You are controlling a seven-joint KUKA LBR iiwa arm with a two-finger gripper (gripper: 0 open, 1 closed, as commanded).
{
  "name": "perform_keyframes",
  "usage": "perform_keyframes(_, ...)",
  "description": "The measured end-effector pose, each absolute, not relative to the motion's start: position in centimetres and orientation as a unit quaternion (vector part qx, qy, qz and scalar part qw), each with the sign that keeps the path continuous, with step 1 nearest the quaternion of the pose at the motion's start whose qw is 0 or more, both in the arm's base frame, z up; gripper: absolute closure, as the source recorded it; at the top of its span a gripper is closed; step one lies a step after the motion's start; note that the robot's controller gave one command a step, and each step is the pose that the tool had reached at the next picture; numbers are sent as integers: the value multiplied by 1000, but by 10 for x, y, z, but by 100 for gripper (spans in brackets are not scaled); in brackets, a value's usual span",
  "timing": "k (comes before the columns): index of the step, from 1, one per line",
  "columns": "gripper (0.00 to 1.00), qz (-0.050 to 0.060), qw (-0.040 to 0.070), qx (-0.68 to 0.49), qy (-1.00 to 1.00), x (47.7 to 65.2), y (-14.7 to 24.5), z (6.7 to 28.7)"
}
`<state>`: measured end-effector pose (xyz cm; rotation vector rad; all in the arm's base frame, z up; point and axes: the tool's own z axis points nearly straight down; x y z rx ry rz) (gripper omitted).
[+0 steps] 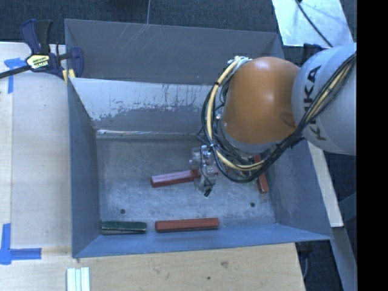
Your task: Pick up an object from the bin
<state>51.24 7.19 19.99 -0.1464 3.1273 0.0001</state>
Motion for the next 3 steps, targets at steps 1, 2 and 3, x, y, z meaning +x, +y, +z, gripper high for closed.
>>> perform_keyframes(1, 100, -2, 4, -395, 919, 529, 16, 269)
perform_keyframes(2, 0, 0, 2, -394, 919, 528, 18, 268)
perform_keyframes(3, 0, 2, -1, -356, 934, 577, 69, 187)
